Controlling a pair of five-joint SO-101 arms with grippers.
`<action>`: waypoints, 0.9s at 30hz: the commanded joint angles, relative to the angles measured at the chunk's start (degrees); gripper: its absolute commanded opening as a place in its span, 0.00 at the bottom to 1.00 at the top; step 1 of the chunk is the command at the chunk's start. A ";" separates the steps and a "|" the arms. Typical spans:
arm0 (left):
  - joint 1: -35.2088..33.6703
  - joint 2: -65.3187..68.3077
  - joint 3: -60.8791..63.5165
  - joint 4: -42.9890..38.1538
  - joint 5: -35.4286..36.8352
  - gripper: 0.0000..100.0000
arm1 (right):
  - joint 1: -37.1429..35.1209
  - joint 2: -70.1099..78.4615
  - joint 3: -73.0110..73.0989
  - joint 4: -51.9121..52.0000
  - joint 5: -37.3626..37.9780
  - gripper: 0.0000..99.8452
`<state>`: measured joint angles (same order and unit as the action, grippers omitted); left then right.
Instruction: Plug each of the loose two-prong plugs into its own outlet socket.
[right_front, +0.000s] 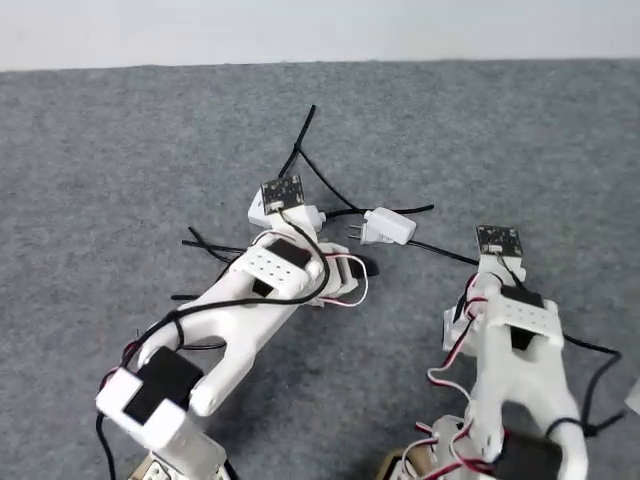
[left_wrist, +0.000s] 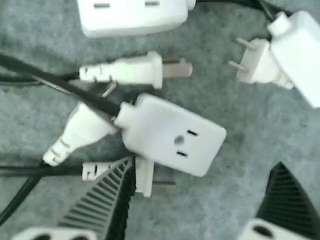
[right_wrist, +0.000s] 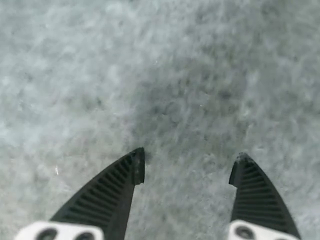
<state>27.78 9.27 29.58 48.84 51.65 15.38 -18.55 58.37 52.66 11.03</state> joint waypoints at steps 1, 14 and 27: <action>-0.53 3.25 -6.55 2.90 0.88 0.39 | -0.57 1.36 -4.22 0.75 0.79 0.27; -0.79 16.97 -25.98 11.96 -0.44 0.14 | -1.63 2.68 -4.92 0.66 3.16 0.27; -0.26 23.65 -35.30 21.63 -8.18 0.01 | -1.89 2.68 -4.75 -0.66 3.25 0.27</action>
<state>27.34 33.10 -4.18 68.26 44.18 14.15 -16.00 56.70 52.66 13.58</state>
